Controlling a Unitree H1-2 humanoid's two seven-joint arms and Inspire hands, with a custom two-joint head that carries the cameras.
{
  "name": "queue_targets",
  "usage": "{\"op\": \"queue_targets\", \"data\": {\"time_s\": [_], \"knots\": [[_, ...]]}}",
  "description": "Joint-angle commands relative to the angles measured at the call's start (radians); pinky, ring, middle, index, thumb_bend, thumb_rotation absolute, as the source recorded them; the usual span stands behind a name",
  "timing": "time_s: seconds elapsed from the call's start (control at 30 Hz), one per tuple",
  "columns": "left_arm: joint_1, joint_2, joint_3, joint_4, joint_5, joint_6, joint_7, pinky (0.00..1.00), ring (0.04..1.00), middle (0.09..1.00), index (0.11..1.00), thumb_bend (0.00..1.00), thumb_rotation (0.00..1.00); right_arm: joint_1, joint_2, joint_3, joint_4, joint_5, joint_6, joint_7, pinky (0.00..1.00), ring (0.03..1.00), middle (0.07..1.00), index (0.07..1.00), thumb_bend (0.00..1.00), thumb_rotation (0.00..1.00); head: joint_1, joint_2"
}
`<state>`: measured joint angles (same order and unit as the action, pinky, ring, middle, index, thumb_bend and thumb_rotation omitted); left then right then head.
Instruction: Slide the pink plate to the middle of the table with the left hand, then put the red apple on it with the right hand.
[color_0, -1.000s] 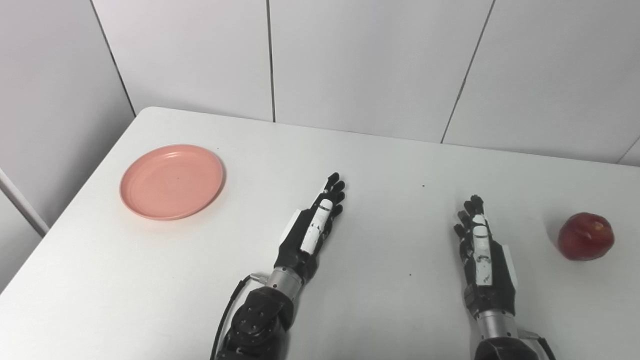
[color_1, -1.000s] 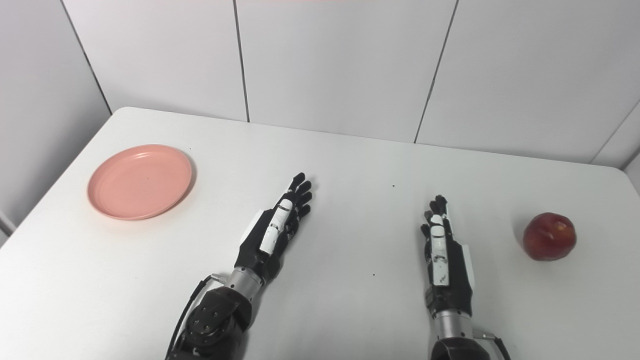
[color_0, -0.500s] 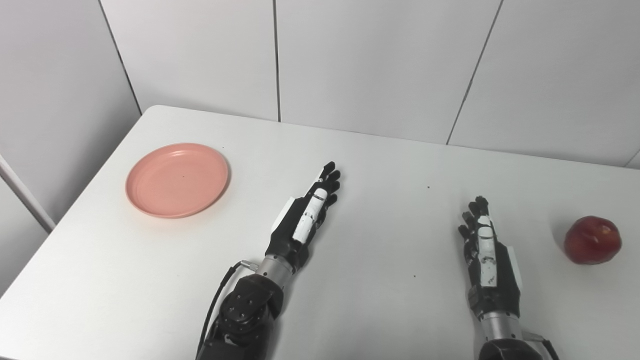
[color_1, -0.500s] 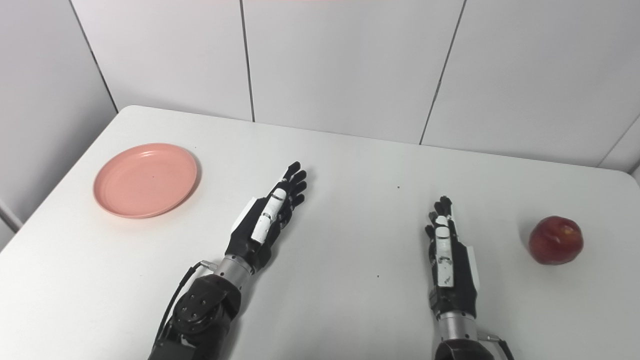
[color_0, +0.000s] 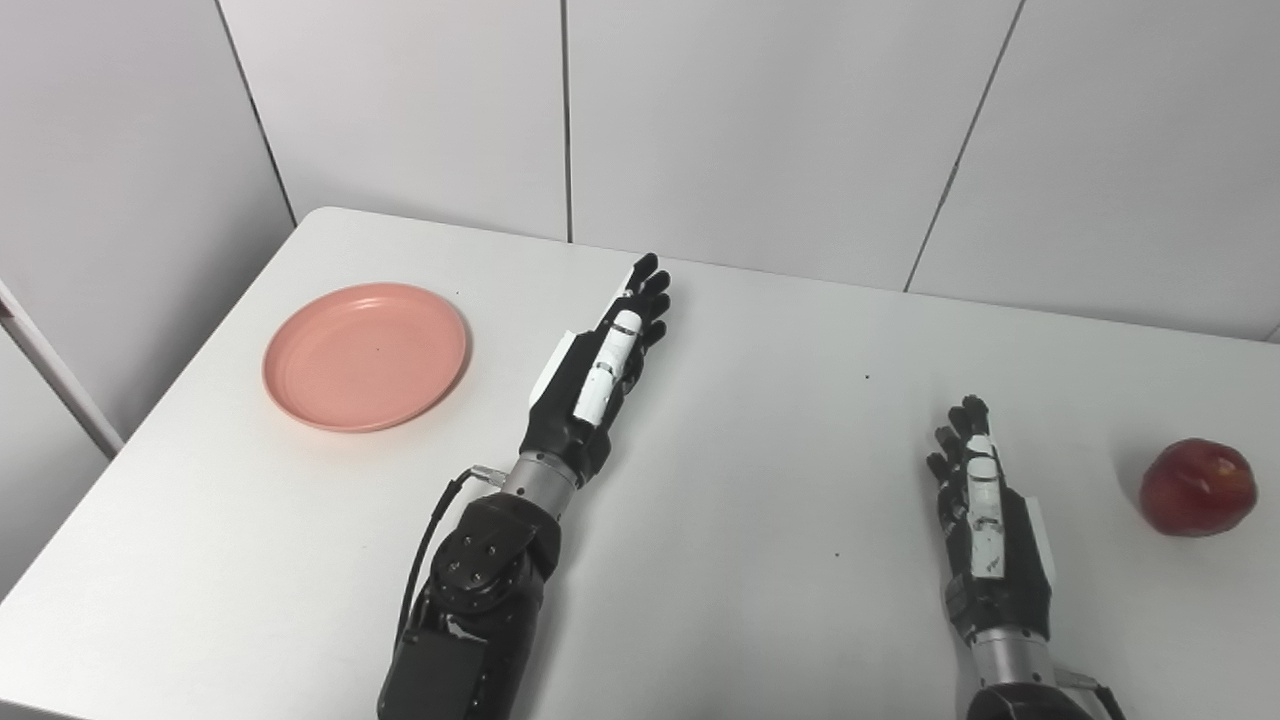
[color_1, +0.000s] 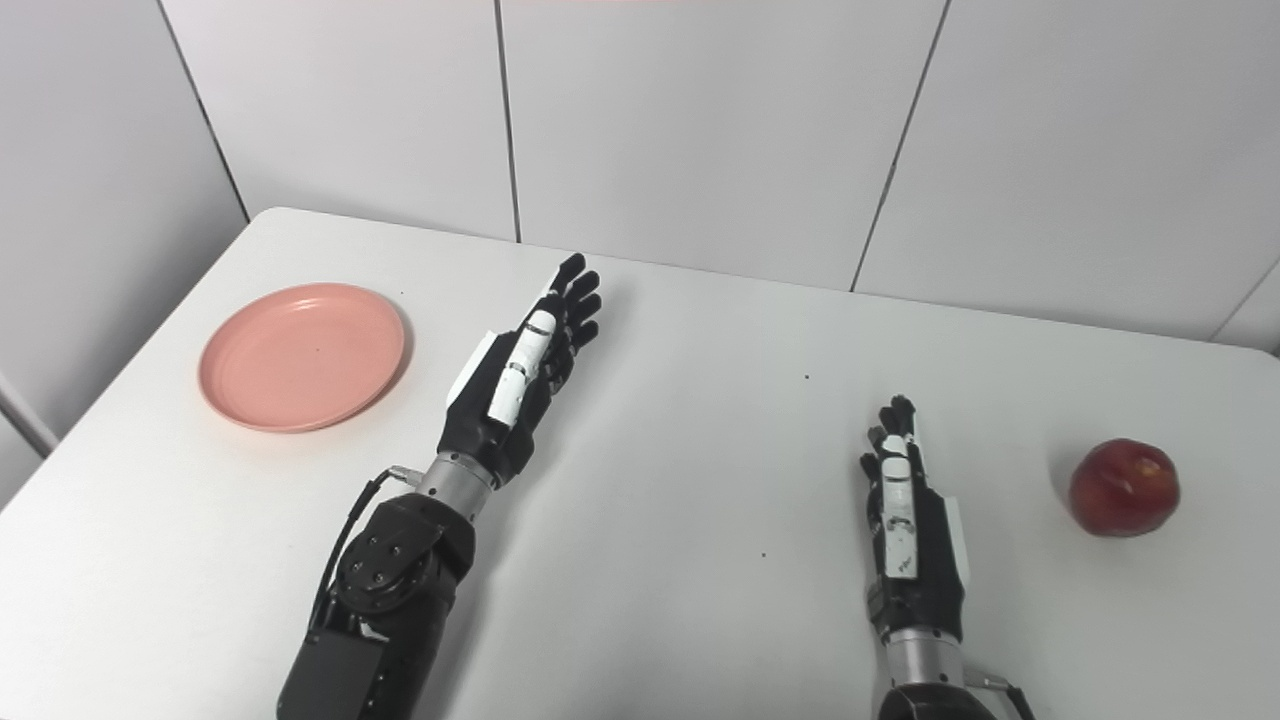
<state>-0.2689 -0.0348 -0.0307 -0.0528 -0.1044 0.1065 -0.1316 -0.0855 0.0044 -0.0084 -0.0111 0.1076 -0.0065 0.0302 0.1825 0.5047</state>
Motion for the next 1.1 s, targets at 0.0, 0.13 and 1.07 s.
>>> {"op": "queue_targets", "data": {"time_s": [0.0, 0.13, 1.07], "knots": [[-0.051, 0.009, 0.010, -0.032, -0.010, -0.031, 0.006, 1.00, 1.000, 1.000, 0.991, 0.44, 1.00, -0.023, -0.006, -0.005, -0.012, 0.013, -0.050, 0.018, 1.00, 1.000, 1.000, 1.000, 0.24, 1.00, 0.002, 0.000], [-0.074, 0.034, 0.040, -0.035, 0.001, -0.041, 0.026, 1.00, 1.000, 1.000, 0.999, 0.45, 1.00, -0.021, -0.006, -0.005, -0.014, 0.016, -0.051, 0.019, 1.00, 1.000, 1.000, 1.000, 0.24, 1.00, 0.007, 0.000], [-0.202, 0.197, 0.230, 0.095, -0.019, -0.114, 0.118, 1.00, 0.999, 0.999, 0.985, 0.45, 1.00, -0.021, -0.017, -0.012, -0.009, 0.038, -0.051, 0.024, 1.00, 1.000, 1.000, 1.000, 0.21, 1.00, 0.041, -0.006]]}}
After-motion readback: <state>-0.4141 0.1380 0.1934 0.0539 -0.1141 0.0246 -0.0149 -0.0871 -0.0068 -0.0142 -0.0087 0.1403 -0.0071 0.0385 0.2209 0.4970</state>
